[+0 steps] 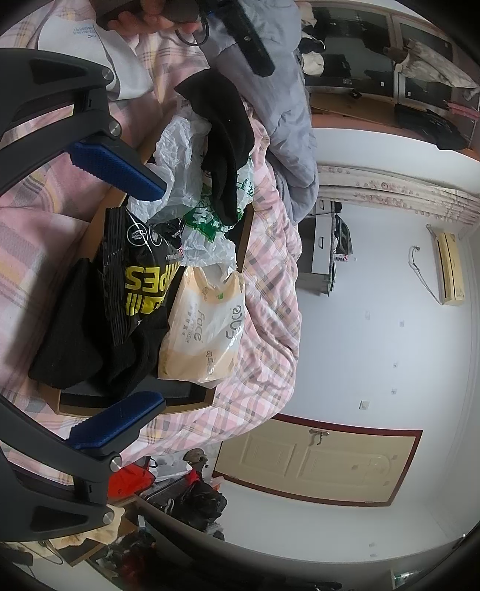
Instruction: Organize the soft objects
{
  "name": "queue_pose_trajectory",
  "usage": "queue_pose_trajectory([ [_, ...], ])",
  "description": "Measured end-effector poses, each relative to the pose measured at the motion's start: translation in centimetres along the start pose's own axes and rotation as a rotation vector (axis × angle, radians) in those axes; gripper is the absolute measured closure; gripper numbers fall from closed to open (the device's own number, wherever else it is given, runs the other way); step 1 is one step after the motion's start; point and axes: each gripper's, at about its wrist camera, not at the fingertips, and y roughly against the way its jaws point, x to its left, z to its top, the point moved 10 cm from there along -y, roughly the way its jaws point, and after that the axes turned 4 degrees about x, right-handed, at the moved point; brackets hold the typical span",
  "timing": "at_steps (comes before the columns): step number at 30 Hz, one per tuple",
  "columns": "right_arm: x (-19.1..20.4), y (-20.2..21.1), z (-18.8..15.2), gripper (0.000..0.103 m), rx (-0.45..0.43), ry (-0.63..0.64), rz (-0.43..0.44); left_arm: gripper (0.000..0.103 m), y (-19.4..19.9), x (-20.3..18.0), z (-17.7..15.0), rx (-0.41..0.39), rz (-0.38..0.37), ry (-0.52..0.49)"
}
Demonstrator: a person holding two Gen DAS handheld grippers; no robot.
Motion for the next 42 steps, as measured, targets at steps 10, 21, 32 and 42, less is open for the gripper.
queue_pose_trajectory([
  [10, 0.01, 0.02, -0.02, 0.001, 0.000, 0.002, -0.001, 0.000, -0.20, 0.18, -0.30, 0.009, 0.012, -0.003],
  [21, 0.04, 0.03, -0.02, 0.001, 0.000, 0.002, -0.001, 0.000, -0.46, 0.14, -0.27, 0.006, 0.010, -0.006],
  [32, 0.03, 0.07, -0.01, 0.001, 0.000, 0.001, -0.001, 0.000, -0.12, 0.01, -0.04, -0.010, 0.013, -0.003],
  [42, 0.03, 0.08, 0.00, 0.001, 0.000, 0.002, -0.002, 0.000, -0.22, -0.09, -0.08, -0.014, 0.013, -0.003],
])
